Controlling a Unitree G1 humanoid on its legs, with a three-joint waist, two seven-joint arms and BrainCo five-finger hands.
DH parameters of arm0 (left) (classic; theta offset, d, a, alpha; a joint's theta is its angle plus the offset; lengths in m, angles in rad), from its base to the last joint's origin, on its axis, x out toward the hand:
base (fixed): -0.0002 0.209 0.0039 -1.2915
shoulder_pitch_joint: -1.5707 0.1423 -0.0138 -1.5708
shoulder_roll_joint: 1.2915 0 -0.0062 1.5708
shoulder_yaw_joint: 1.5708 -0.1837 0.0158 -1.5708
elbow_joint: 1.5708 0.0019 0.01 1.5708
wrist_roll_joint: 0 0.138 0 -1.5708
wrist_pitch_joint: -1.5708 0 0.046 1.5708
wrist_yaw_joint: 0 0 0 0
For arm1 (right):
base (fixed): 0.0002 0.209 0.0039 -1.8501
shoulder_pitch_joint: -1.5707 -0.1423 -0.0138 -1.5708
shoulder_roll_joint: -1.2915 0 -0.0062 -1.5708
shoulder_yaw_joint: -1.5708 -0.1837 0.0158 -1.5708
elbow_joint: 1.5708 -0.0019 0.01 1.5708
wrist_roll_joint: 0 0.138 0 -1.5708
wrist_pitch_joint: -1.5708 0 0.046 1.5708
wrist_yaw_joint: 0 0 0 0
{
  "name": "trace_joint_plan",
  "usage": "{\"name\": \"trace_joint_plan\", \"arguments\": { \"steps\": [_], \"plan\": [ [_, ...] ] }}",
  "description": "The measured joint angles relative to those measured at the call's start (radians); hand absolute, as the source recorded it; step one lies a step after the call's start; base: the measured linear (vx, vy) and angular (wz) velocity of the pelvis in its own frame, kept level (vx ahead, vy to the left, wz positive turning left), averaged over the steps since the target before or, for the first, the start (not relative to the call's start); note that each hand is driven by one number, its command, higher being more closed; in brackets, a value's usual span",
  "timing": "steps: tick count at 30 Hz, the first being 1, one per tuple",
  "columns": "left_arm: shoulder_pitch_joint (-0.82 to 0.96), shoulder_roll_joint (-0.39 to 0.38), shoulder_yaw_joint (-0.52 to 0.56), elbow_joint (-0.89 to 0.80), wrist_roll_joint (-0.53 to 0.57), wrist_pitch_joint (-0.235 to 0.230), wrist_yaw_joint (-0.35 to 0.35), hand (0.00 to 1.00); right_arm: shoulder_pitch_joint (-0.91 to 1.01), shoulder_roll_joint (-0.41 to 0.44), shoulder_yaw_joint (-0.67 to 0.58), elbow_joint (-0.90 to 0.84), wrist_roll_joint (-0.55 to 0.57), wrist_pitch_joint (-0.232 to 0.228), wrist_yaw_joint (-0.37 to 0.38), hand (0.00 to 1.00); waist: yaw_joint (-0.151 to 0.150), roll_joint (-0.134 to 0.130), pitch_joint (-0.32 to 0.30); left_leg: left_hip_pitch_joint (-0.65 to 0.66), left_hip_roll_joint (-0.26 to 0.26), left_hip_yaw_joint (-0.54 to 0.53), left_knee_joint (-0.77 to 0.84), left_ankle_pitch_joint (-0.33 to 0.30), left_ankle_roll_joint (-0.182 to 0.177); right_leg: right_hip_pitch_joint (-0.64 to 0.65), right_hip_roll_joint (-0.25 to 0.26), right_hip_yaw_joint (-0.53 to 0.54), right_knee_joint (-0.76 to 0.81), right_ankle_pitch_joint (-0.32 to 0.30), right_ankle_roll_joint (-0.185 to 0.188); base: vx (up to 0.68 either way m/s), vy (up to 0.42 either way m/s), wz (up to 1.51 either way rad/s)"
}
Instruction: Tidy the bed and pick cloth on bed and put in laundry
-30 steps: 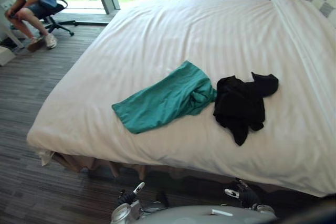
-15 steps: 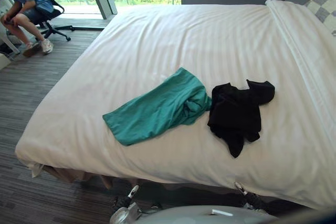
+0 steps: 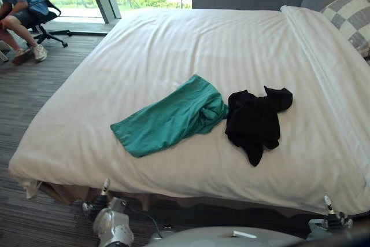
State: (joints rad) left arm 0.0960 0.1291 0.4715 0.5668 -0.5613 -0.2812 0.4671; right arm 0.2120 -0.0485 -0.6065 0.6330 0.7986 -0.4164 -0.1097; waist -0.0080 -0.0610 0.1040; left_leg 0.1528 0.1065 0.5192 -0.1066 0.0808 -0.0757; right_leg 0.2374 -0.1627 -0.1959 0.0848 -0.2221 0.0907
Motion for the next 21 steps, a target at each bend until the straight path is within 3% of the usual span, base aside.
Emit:
{"name": "trace_joint_plan", "arguments": {
  "steps": [6,9,11,14,18,21],
  "plan": [
    [0.001,0.092,0.007,-0.296,0.167,-0.001,0.013,0.00,0.028,-0.086,-0.037,-0.244,-0.147,0.006,0.041,0.00,-0.005,0.026,-0.029,-0.014,0.031,-0.008,0.007,0.007,0.005,-0.021,0.031,0.003,0.017,0.077,-0.006,0.09,-0.003,0.05],
    [0.001,0.132,0.007,-0.378,0.203,0.000,-0.006,0.00,0.027,-0.101,-0.025,-0.350,-0.210,0.017,0.074,0.00,-0.005,0.026,-0.029,-0.013,0.034,-0.009,0.008,0.006,0.005,-0.025,0.034,0.013,0.022,0.083,-0.007,-0.01,-0.007,-0.02],
    [0.006,0.168,0.018,-0.415,0.224,0.007,-0.055,0.00,0.026,-0.127,-0.008,-0.416,-0.258,0.050,0.108,0.00,-0.005,0.029,-0.028,-0.015,0.033,-0.008,0.008,0.006,0.005,-0.037,0.034,0.022,0.025,0.083,-0.007,-0.04,-0.024,-0.08],
    [0.006,0.223,0.052,-0.424,0.239,0.017,-0.187,0.00,0.012,-0.176,0.008,-0.447,-0.323,0.077,0.178,0.00,-0.004,0.038,-0.022,-0.016,0.032,-0.007,0.007,0.002,0.004,-0.045,0.040,0.047,0.025,0.082,-0.006,-0.07,-0.027,-0.11],
    [-0.011,0.369,0.016,-0.286,0.333,0.071,-0.321,0.00,-0.046,-0.253,0.178,-0.448,-0.423,0.143,0.235,0.00,-0.015,0.051,-0.032,-0.013,0.024,0.035,0.001,-0.002,-0.005,-0.061,0.032,0.114,0.009,0.051,-0.017,-0.09,-0.035,-0.34],
    [-0.050,0.418,-0.055,-0.186,0.439,0.081,-0.364,0.00,-0.089,-0.287,0.286,-0.448,-0.470,0.188,0.255,0.00,-0.033,0.063,-0.029,-0.020,0.017,0.049,0.000,0.020,0.004,-0.071,0.033,0.151,-0.004,0.036,-0.013,-0.12,-0.048,-0.18]
  ]
}}
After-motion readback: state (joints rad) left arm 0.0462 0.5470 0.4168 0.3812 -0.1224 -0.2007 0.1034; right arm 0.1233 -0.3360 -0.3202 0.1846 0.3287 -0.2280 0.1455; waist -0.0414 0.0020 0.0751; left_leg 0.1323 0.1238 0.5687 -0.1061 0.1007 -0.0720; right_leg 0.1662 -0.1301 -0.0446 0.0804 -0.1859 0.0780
